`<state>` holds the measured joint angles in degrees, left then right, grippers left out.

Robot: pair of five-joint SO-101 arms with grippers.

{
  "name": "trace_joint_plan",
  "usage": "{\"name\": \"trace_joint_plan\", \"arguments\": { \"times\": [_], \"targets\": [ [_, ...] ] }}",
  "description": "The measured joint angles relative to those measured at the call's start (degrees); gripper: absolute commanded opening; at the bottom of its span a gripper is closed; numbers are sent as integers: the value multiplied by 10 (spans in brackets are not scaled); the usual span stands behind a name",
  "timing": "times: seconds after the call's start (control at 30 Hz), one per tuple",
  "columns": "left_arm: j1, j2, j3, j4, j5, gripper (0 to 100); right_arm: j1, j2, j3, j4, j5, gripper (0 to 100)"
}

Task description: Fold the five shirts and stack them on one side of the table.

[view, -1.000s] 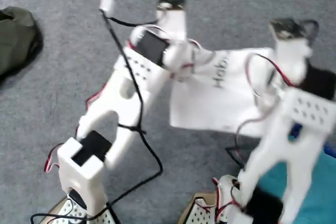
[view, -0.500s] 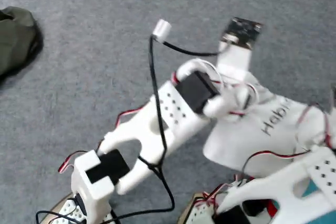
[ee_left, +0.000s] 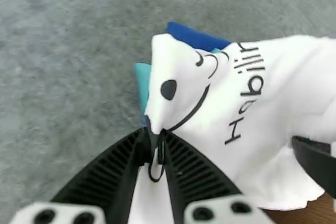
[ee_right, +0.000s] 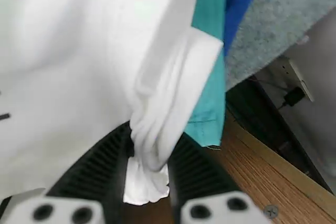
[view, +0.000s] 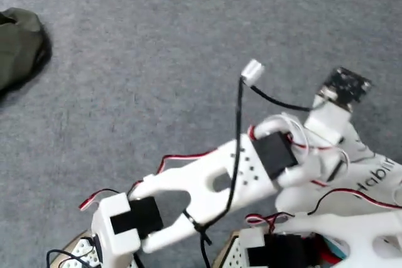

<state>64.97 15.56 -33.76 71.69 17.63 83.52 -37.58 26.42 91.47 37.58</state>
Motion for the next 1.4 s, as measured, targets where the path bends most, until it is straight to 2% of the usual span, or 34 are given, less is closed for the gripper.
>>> {"name": "trace_joint_plan", "arguments": {
  "times": [0.23, 0.5, 0.93, 1.03, 1.23, 1.4],
  "targets": [
    [25, 68, 1, -47, 0, 19, 49, 4, 2, -41, 0, 5],
    [26, 175, -86, -51, 0, 19, 60, 4, 23, -73, 0, 5],
    [26, 189, -121, -51, 0, 19, 61, 4, 23, -94, 0, 6],
    [26, 189, -121, -51, 0, 23, 61, 4, 23, -94, 0, 51],
    [26, 189, -121, -51, -4, 231, 61, 4, 23, -95, 0, 198],
    [26, 189, -122, -43, 33, 253, 67, 4, 23, -95, 0, 251]
  ]
}}
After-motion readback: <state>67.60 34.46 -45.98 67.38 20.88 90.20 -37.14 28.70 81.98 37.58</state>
